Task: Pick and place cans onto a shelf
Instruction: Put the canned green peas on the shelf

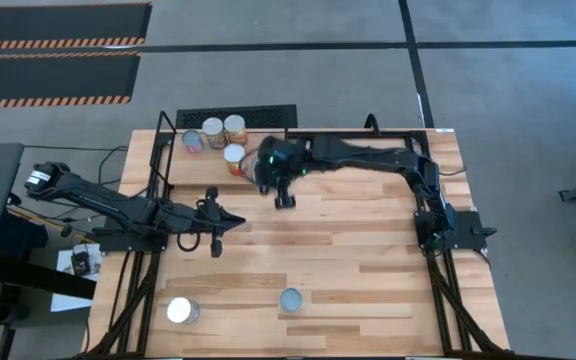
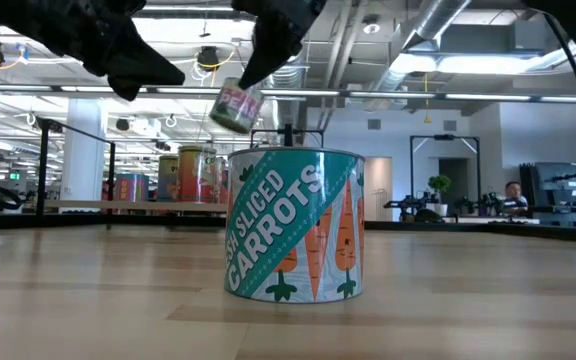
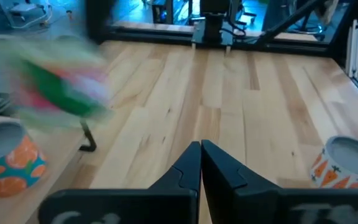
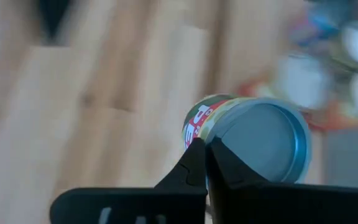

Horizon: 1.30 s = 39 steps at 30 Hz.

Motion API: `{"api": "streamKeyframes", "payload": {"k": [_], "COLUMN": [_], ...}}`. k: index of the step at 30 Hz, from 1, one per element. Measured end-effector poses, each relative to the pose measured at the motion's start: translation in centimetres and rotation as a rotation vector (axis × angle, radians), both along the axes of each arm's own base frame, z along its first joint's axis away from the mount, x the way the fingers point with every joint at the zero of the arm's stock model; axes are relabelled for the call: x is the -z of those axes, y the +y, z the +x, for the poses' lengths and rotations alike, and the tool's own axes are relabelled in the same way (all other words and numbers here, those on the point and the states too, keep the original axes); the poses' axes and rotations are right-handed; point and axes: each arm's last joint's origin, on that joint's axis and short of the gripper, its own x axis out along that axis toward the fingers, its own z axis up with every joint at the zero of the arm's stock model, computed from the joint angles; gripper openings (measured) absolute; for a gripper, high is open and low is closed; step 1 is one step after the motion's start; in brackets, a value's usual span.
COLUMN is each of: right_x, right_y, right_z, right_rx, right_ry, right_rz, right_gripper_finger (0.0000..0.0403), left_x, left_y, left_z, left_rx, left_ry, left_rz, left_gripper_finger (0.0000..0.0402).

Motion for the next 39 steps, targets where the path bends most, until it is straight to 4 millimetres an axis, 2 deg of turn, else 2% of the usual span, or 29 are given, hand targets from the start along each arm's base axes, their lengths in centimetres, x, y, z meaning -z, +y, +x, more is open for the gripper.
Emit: {"api": "streamKeyframes", "payload": {"k": [4, 11, 16, 25, 28, 33, 36, 39], "right_x": [2.7, 8.2, 10.2, 13.9, 14.2, 14.1, 12.7, 10.3], "right_y": [1.8, 1.9, 1.9, 1.5, 1.5, 2.1, 2.4, 2.5], "right_z": [0.8, 0.8, 0.5, 1.4, 1.9, 2.0, 1.8, 1.0], "right_rx": [-0.03, -0.012, 0.004, 0.007, 0.015, 0.025, 0.03, 0.026], "right_ry": [0.002, 0.023, 0.041, 0.06, 0.033, 0.017, -0.013, -0.046], "right_rz": [0.08, 0.121, 0.131, 0.125, 0.126, 0.108, 0.089, 0.087], "right_gripper_finger": [0.0005, 0.0004, 0.0006, 0.0011, 0.0029, 0.0094, 0.0136, 0.0169], "left_x": [-0.3, -0.2, 0.4, 1.2, 1.2, 1.3, 1.5, 1.6], "left_y": [-0.1, -0.3, -0.4, -0.5, -0.6, -0.6, -0.6, -0.6], "left_z": [-0.9, -1.6, -1.4, -0.5, -0.5, -0.5, -0.4, -0.2], "left_rx": [0.008, 0.014, 0.005, -0.024, -0.023, -0.026, -0.029, -0.031], "left_ry": [0.007, 0.04, 0.079, 0.108, 0.111, 0.114, 0.129, 0.13], "left_rz": [-0.017, -0.045, -0.04, -0.02, -0.019, -0.024, -0.021, -0.021], "left_gripper_finger": [0.0, 0.0, 0.0, 0.0, 0.0, 0.0, 0.0, 0.0]}}
